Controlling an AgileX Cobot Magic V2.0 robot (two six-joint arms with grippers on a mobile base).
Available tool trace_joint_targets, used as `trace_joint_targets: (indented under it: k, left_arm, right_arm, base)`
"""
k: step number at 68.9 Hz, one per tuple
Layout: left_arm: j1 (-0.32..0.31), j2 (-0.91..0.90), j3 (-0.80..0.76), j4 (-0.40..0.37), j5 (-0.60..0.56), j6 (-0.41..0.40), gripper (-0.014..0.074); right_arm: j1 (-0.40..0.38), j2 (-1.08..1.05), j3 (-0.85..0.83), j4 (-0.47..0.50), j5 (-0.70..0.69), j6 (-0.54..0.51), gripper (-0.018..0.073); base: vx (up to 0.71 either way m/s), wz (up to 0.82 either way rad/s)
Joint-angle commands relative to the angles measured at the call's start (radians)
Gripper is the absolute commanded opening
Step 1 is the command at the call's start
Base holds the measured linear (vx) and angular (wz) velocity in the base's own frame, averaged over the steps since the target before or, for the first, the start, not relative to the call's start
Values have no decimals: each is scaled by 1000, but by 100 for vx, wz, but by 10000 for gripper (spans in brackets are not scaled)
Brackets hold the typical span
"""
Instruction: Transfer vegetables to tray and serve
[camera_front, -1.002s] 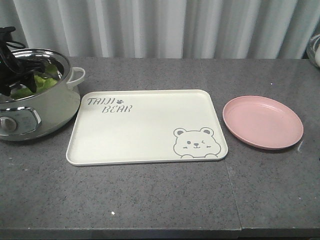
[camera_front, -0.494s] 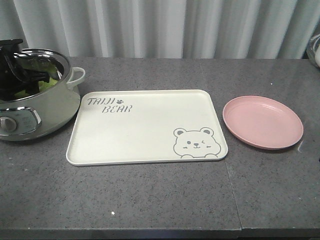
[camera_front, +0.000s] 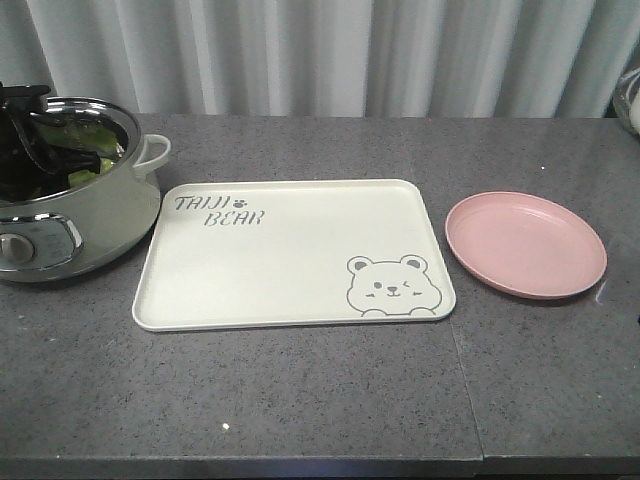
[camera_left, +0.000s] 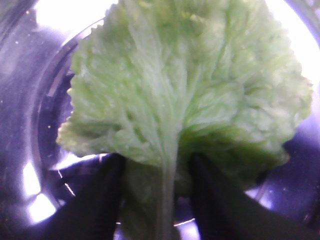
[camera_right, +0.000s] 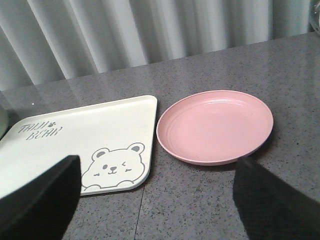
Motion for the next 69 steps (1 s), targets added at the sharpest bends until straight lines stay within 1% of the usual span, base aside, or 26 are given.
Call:
trace_joint_targets:
  k: [1, 5, 15, 30, 39, 69]
  left_arm:
    - [0, -39, -4, -17, 53, -2, 83]
    - [0, -39, -7, -17, 53, 16, -10]
    - [0, -45, -8, -18, 44, 22, -9]
    - [1, -98, -8, -15, 3, 22, -8]
    - [1, -137, -8, 1, -21, 20, -8]
    - [10, -243, -8, -1, -43, 10, -8]
  right_arm:
    - [-4, 14, -30, 3, -68, -5, 592]
    - [-4, 14, -30, 3, -66, -9, 592]
    - [-4, 14, -30, 3, -64, -40, 592]
    - [-4, 14, -30, 3, -61, -54, 592]
    - [-4, 14, -30, 3, -61, -54, 592]
    - [-4, 14, -30, 3, -68, -61, 592]
  base:
    - [0, 0]
    - [0, 0]
    - [0, 0]
    - [0, 0]
    - [0, 0]
    - [0, 0]
